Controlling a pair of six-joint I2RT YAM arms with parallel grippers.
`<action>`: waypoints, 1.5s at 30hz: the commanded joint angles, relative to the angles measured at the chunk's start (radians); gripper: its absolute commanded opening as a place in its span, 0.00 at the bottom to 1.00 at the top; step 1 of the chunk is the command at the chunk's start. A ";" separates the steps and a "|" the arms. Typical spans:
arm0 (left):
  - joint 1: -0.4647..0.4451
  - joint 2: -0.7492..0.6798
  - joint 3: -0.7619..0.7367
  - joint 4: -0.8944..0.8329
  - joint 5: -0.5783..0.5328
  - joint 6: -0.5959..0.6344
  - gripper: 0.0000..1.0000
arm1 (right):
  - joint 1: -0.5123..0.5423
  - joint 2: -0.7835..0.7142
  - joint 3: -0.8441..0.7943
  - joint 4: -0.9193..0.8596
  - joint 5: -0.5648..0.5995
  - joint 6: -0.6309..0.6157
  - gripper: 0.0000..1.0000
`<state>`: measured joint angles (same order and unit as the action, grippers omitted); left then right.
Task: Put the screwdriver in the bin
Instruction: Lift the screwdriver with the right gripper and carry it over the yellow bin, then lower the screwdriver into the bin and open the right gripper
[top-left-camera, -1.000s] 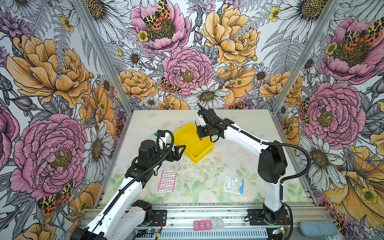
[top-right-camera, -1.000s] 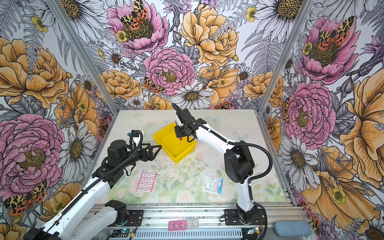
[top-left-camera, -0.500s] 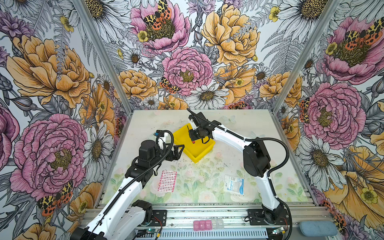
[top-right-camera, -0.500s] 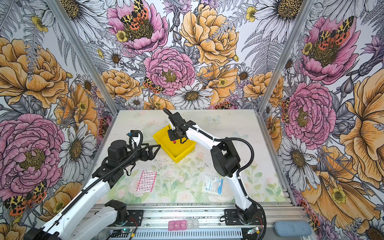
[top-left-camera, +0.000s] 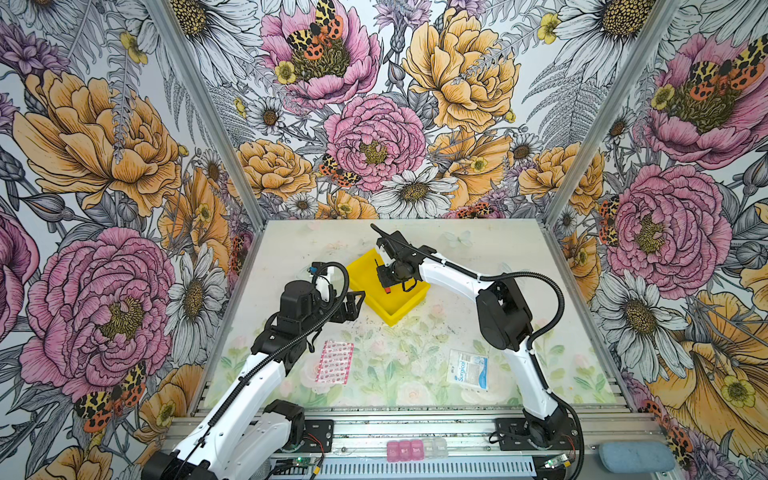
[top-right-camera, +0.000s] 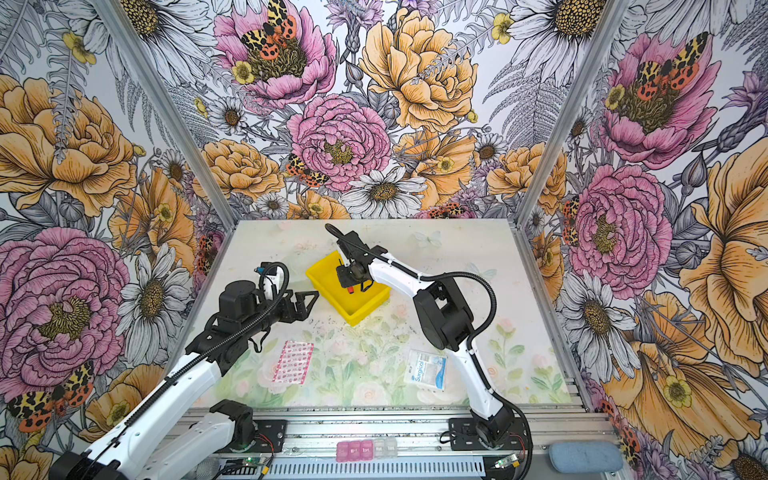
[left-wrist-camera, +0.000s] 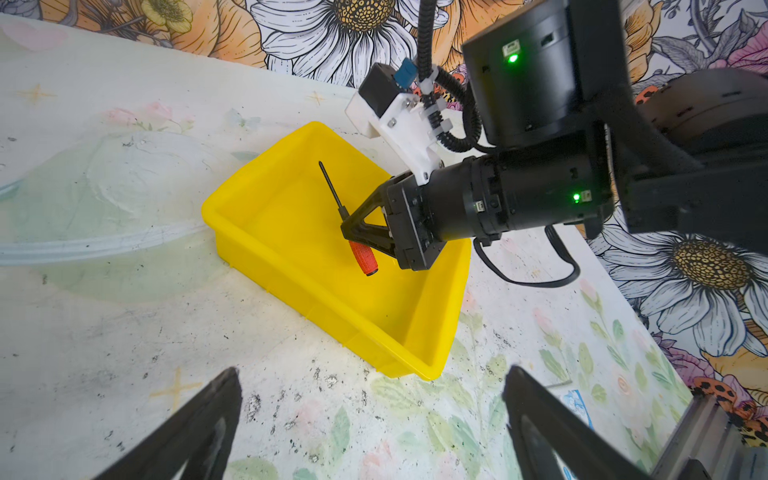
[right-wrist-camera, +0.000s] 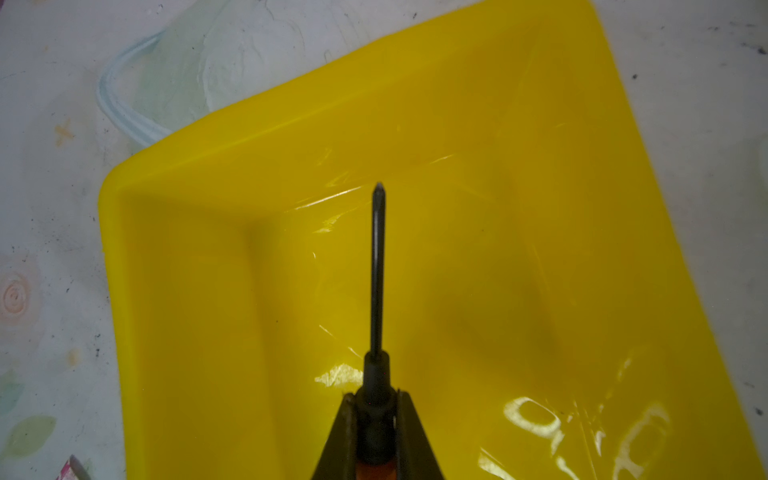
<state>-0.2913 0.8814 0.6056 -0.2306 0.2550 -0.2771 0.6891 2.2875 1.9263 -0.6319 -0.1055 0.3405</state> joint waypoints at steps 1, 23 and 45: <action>0.007 0.002 0.019 -0.010 -0.026 0.025 0.99 | 0.008 0.020 -0.027 0.008 0.019 0.014 0.00; 0.001 0.002 0.017 -0.006 -0.037 0.032 0.99 | 0.008 0.061 -0.086 0.008 0.057 0.038 0.08; -0.011 -0.053 0.014 -0.018 -0.057 0.027 0.99 | 0.012 -0.062 -0.070 0.010 0.090 0.046 0.43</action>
<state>-0.2924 0.8486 0.6056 -0.2398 0.2237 -0.2615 0.6949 2.2955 1.8465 -0.6216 -0.0376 0.3794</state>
